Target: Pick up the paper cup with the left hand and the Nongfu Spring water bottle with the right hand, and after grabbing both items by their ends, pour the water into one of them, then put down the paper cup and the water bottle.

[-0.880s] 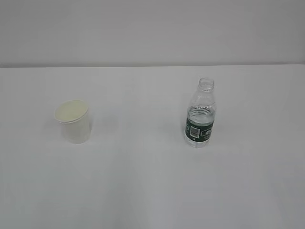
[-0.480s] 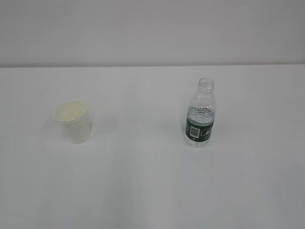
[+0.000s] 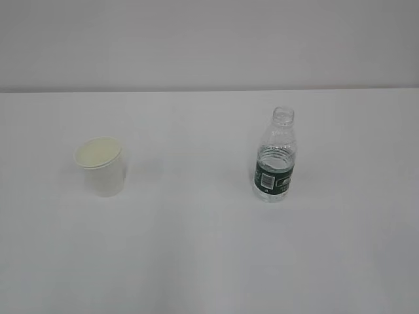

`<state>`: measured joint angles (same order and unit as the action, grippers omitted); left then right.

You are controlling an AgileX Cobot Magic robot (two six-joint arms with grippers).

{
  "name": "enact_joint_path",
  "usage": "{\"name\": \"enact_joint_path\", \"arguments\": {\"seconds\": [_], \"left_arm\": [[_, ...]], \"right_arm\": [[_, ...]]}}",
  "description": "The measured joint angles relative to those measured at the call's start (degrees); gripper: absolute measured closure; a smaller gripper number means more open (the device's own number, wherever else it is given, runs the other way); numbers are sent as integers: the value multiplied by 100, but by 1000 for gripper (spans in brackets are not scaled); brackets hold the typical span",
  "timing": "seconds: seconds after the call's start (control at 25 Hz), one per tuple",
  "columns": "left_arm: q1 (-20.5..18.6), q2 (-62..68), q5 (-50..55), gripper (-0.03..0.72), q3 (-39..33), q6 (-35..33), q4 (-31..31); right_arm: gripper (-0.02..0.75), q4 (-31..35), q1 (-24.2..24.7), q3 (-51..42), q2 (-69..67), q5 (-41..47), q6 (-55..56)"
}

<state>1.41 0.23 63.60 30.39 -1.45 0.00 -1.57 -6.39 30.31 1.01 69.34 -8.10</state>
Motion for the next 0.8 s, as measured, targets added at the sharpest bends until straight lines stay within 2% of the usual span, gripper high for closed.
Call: {"name": "enact_joint_path", "arguments": {"seconds": [0.48, 0.8], "left_arm": [[0, 0, 0, 133, 0, 0, 0], [0, 0, -21, 183, 0, 0, 0]], "right_arm": [[150, -14, 0, -50, 0, -512, 0], [150, -14, 0, -59, 0, -693, 53]]}}
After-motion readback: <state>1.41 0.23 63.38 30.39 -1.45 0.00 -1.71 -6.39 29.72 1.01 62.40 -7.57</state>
